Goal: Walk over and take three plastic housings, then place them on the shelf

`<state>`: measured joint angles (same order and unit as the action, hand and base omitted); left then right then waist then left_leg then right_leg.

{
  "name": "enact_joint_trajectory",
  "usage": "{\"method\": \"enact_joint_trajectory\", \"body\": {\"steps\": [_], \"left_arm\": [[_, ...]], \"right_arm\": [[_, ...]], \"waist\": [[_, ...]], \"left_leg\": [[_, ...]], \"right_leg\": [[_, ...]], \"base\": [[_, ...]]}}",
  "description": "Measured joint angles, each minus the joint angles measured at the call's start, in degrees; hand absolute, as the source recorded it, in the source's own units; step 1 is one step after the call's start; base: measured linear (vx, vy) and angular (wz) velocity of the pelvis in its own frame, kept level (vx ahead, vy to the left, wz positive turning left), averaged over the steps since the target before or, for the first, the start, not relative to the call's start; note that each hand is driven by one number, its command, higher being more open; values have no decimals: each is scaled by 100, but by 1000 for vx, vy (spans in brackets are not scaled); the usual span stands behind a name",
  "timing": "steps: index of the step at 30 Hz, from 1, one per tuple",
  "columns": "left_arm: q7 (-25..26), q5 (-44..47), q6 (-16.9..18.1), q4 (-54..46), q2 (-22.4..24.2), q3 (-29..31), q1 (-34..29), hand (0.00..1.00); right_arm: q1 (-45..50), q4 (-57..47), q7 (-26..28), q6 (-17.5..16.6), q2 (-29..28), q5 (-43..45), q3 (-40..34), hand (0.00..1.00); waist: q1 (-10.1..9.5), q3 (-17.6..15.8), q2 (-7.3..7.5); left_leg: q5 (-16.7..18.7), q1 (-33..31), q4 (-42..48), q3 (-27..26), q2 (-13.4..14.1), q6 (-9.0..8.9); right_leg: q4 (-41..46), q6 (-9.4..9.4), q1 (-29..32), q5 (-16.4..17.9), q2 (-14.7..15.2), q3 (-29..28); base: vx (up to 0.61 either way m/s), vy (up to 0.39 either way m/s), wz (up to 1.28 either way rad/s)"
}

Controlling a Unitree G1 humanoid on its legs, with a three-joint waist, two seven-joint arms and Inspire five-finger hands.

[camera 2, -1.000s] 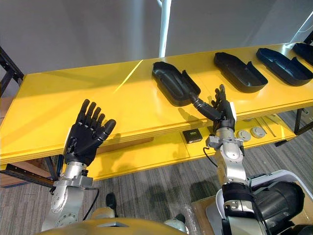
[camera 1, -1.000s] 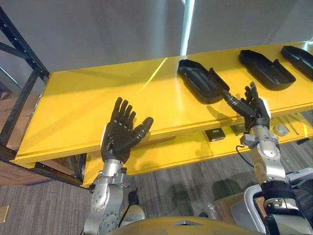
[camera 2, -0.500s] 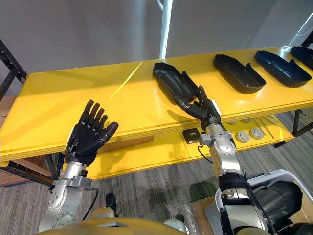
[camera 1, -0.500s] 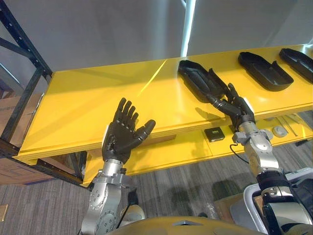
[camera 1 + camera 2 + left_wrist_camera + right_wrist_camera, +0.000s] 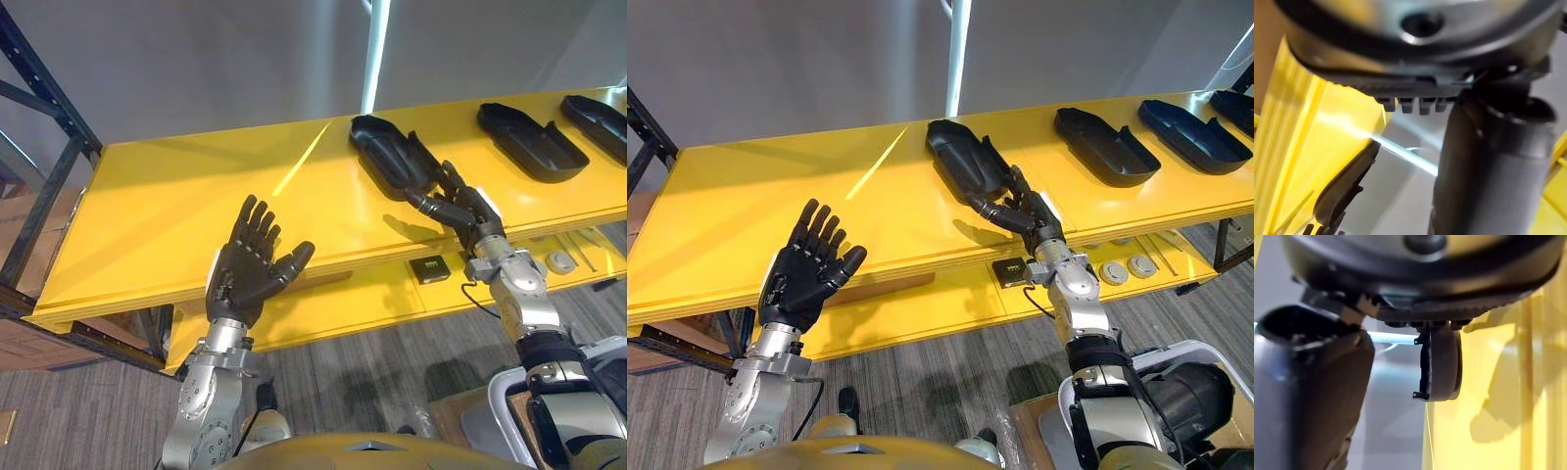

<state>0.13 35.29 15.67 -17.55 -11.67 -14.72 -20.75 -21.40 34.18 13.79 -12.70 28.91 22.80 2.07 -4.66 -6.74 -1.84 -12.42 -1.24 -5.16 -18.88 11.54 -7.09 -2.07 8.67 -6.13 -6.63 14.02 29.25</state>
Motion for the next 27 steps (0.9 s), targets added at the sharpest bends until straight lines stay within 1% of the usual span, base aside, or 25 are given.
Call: {"method": "enact_joint_trajectory", "body": {"steps": [6, 11, 15, 17, 20, 25, 27], "left_arm": [[-45, -4, 1, 2, -4, 0, -2, 100], [-84, -16, 2, 8, -10, 13, -4, 100], [-118, -17, 1, 11, -10, 12, -4, 100], [-116, -20, 1, 12, -12, 5, -4, 100], [-84, -54, 1, 12, -17, -15, -5, 100], [-65, -200, 2, 13, -58, -39, -7, 100], [-80, -204, 10, 12, -63, -75, -8, 100]], "right_arm": [[53, -158, 15, 0, 0, -142, 13, 100], [314, -929, -166, 0, 1, -226, -189, 100], [315, -1200, -451, 0, 1, -227, -491, 100], [315, -1221, -689, 1, 1, -227, -582, 100], [314, -1221, -963, 1, 1, -209, -617, 100], [317, -1224, -1125, 1, 1, -210, -617, 100], [410, -1360, -1343, 4, -2, -212, -652, 100]], "waist": [[8, -5, -7], [17, -30, -42], [21, -39, -50], [21, -39, -50], [21, -40, -51], [28, -41, -52], [22, -42, -53]], "left_leg": [[7, 2, 0, -5, 1, -4], [15, 2, 0, -10, -2, -13], [8, 2, 0, -10, -2, -3], [5, 3, 0, -11, -3, 1], [5, 14, 0, -21, -2, 1], [46, 60, -1, -78, 4, -19], [52, 65, -1, -105, 7, -19]], "right_leg": [[-10, 22, 3, 15, 0, -24], [-17, 21, 3, 14, 0, -33], [-17, 6, 2, 3, -1, -38], [-16, 6, 2, 4, -1, -41], [-15, 7, 3, 5, -1, -56], [-14, 29, 4, 21, 0, -125], [-21, 31, 19, 23, 0, -148]], "base": [[0, 0, 0], [0, 0, 0], [0, 0, 0], [0, 0, 0], [0, 0, -1], [-4, 2, -6], [-18, 9, -6]]}}
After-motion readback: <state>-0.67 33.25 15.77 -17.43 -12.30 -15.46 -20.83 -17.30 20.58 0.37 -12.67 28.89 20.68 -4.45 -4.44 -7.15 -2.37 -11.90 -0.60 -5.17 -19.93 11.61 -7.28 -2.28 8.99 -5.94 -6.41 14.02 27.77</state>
